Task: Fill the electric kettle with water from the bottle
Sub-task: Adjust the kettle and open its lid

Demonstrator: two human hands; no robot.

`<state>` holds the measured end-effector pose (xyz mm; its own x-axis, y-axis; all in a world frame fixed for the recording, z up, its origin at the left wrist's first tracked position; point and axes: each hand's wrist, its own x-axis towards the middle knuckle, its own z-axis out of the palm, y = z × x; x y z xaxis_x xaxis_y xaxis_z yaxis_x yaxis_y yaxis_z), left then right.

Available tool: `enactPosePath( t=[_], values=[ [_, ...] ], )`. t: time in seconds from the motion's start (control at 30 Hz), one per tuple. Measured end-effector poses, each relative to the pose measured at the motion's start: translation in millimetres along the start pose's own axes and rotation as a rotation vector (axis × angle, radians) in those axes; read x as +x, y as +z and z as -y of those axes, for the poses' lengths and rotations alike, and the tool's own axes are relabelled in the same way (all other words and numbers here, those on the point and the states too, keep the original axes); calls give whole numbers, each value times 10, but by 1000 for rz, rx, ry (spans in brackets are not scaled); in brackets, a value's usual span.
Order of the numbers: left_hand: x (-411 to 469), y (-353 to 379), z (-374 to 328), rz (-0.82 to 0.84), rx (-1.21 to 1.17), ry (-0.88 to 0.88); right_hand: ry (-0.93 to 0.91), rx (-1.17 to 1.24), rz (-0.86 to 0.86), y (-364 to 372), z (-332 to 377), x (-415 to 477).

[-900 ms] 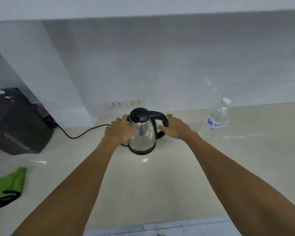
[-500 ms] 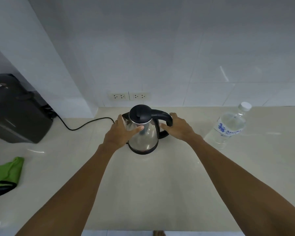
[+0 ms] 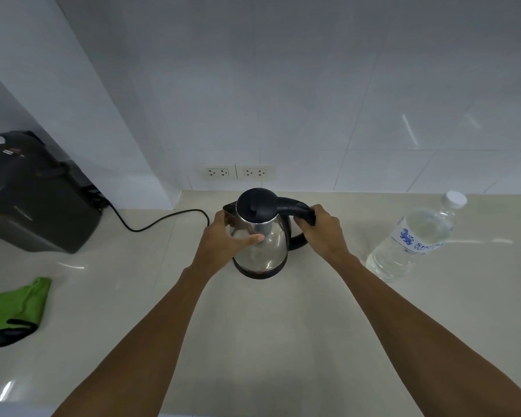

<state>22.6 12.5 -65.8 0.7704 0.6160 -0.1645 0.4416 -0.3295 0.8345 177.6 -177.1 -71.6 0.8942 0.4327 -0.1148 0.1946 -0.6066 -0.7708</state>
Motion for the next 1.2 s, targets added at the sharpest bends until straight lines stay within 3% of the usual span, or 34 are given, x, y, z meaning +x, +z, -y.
enactPosePath(
  t=[0.57, 1.2],
  values=[
    [-621, -202, 10, 0, -42, 104, -46, -38, -134, -118, 150, -803],
    [-1945, -284, 558, 57, -35, 68, 44, -28, -123, 75, 32, -2280]
  ],
)
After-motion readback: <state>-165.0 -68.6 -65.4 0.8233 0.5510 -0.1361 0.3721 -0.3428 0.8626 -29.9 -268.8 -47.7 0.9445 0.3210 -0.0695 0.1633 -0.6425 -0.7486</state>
